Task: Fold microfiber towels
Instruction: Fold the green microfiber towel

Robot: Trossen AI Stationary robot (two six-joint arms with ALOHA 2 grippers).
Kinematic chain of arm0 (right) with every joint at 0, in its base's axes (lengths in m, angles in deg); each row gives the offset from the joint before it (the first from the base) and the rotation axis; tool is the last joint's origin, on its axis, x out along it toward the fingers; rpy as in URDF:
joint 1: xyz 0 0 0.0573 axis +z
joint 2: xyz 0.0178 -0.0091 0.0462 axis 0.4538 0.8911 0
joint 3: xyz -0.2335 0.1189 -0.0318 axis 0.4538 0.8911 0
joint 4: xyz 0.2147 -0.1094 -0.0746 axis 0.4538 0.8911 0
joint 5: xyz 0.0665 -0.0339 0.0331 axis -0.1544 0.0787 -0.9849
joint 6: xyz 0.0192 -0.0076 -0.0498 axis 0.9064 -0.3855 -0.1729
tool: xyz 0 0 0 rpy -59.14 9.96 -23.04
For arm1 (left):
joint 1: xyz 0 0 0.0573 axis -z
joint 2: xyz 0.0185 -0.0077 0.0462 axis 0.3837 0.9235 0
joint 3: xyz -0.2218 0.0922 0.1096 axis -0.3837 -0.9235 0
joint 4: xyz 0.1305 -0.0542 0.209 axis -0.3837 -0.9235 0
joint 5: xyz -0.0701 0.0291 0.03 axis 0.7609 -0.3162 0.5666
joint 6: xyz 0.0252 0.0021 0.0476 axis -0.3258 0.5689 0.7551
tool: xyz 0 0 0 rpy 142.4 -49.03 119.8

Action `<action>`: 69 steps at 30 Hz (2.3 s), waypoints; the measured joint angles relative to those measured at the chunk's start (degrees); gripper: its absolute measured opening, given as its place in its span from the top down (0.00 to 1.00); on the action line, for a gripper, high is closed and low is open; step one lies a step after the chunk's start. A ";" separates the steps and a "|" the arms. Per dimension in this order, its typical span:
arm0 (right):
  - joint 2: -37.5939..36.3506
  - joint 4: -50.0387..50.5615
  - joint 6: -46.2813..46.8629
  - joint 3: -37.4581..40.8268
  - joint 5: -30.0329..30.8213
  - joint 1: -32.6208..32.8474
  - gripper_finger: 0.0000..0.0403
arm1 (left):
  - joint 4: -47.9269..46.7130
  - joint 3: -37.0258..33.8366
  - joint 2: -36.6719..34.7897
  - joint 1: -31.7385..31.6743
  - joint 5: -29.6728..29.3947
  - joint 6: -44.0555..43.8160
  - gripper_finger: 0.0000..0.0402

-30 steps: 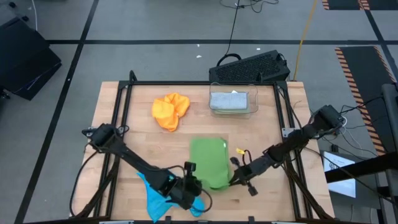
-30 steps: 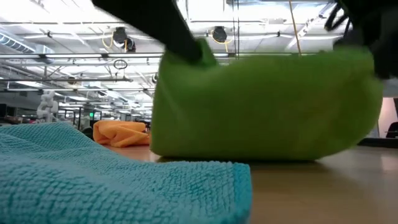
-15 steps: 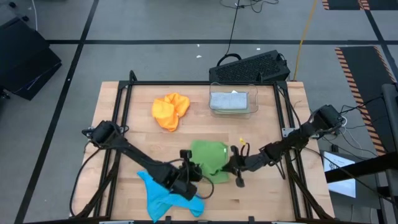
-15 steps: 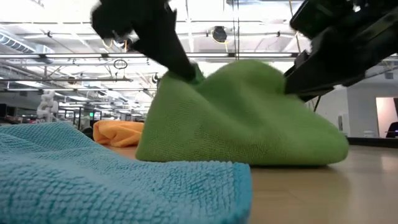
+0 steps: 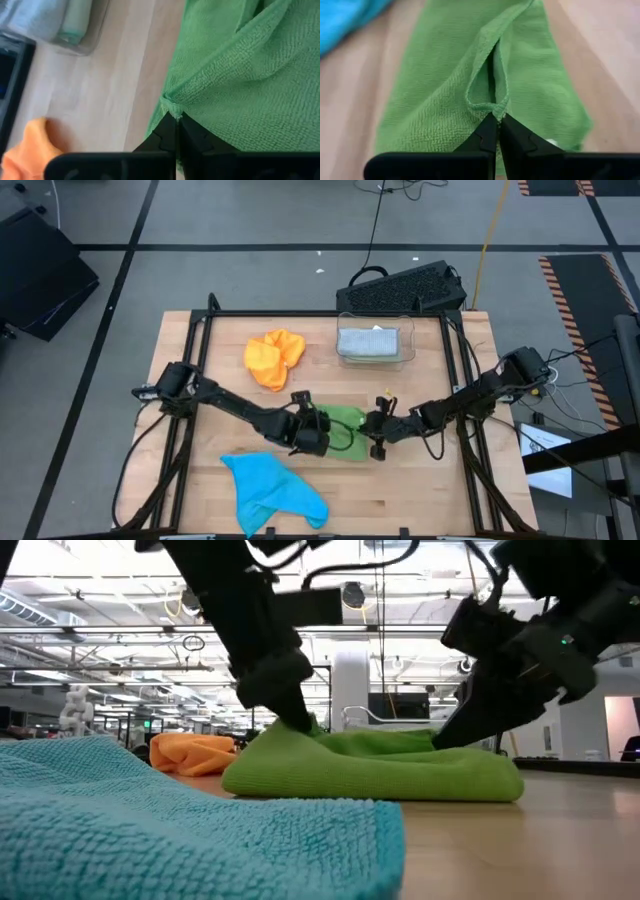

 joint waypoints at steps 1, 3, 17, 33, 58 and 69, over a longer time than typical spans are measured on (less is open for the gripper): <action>0.00 0.07 -0.41 0.01 0.52 -0.39 0.98 | 0.19 -0.18 0.00 -0.48 0.52 0.15 0.99; -0.02 -0.18 -1.23 -0.01 0.94 -1.06 0.98 | 1.13 -0.57 0.00 -1.13 0.56 0.19 0.98; -0.02 1.51 -1.98 0.00 3.24 -3.93 0.98 | 1.67 -1.86 0.00 -4.02 1.00 0.43 0.96; -0.02 3.25 -0.67 -0.01 13.72 -4.07 0.90 | 5.26 -3.35 0.02 -6.03 1.34 -3.85 0.89; 3.23 -15.37 -6.48 5.40 11.19 -5.23 0.85 | 19.51 -15.44 -3.33 -3.55 3.75 -5.65 0.77; 8.20 -22.08 -5.06 9.23 11.42 -7.82 0.98 | 26.43 -21.30 -5.40 -5.68 6.59 -4.92 0.81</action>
